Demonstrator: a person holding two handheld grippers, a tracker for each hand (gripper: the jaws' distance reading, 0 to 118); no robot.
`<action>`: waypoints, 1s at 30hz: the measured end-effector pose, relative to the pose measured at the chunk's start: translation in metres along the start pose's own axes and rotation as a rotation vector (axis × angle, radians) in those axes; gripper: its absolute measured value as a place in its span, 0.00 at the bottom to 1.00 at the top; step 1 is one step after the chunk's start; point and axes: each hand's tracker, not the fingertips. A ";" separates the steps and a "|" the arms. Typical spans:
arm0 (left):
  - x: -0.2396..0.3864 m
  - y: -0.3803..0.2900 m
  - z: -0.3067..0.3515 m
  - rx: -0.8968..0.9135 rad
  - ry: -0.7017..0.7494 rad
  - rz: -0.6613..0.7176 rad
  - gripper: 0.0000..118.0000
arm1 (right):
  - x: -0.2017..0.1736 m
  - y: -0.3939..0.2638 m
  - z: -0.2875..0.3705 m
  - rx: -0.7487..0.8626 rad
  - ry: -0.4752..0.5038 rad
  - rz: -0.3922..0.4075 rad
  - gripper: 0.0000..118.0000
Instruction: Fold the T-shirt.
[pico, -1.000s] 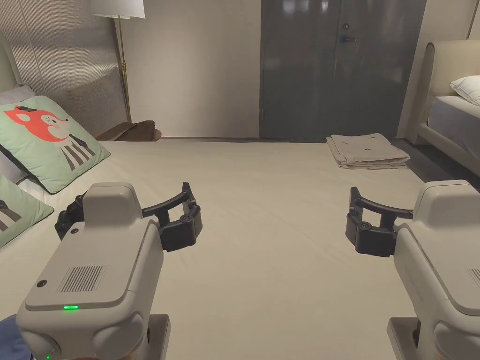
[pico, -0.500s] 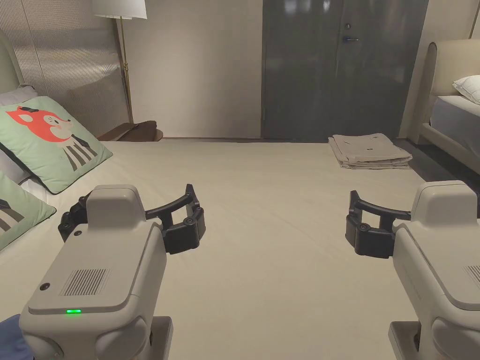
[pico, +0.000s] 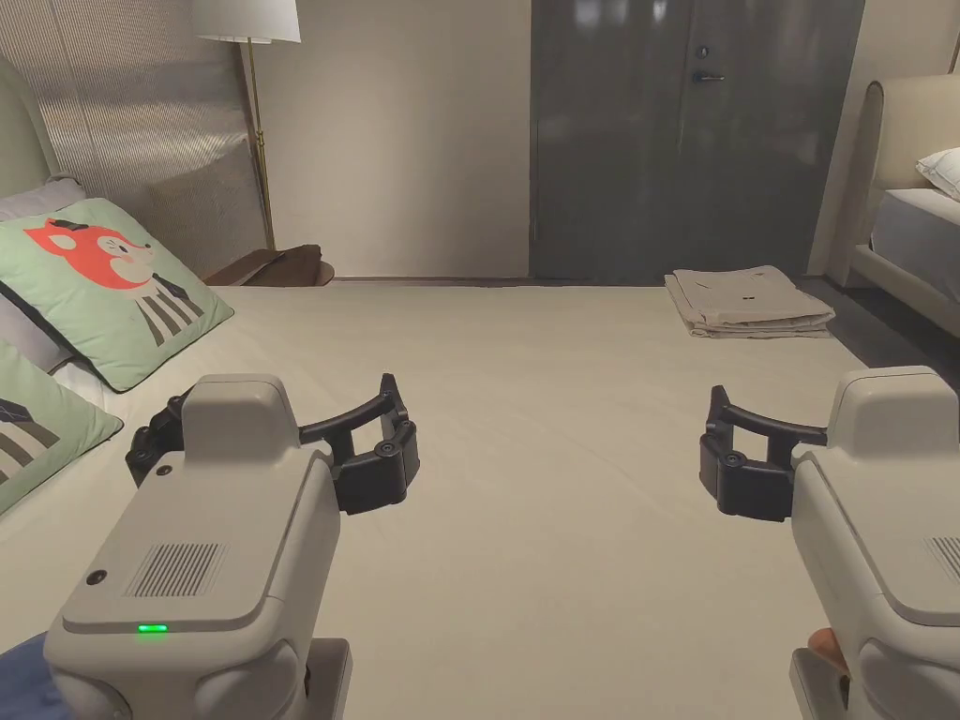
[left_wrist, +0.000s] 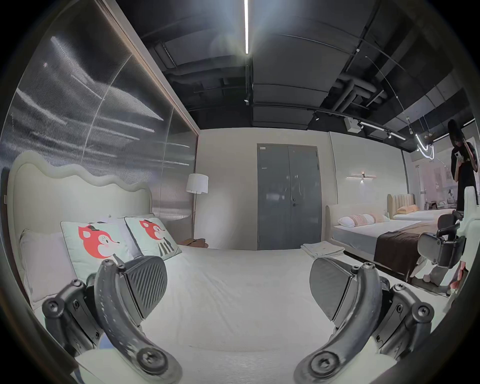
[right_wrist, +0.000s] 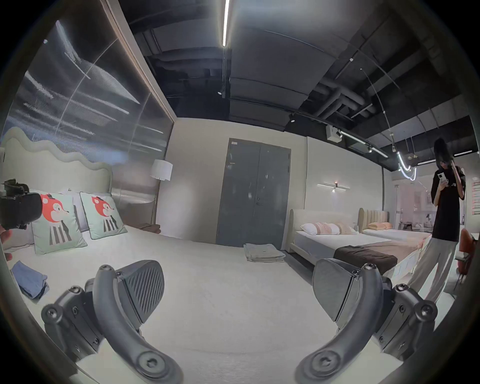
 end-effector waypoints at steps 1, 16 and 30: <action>0.000 0.000 0.000 -0.002 0.000 0.001 0.94 | 0.002 0.000 0.000 -0.002 0.016 -0.012 0.96; -0.003 0.002 0.000 0.003 0.000 0.005 0.94 | 0.011 -0.002 -0.005 -0.027 0.027 -0.101 0.96; -0.004 0.002 -0.001 -0.004 -0.005 -0.002 0.94 | 0.000 -0.007 -0.009 -0.052 -0.036 -0.064 0.96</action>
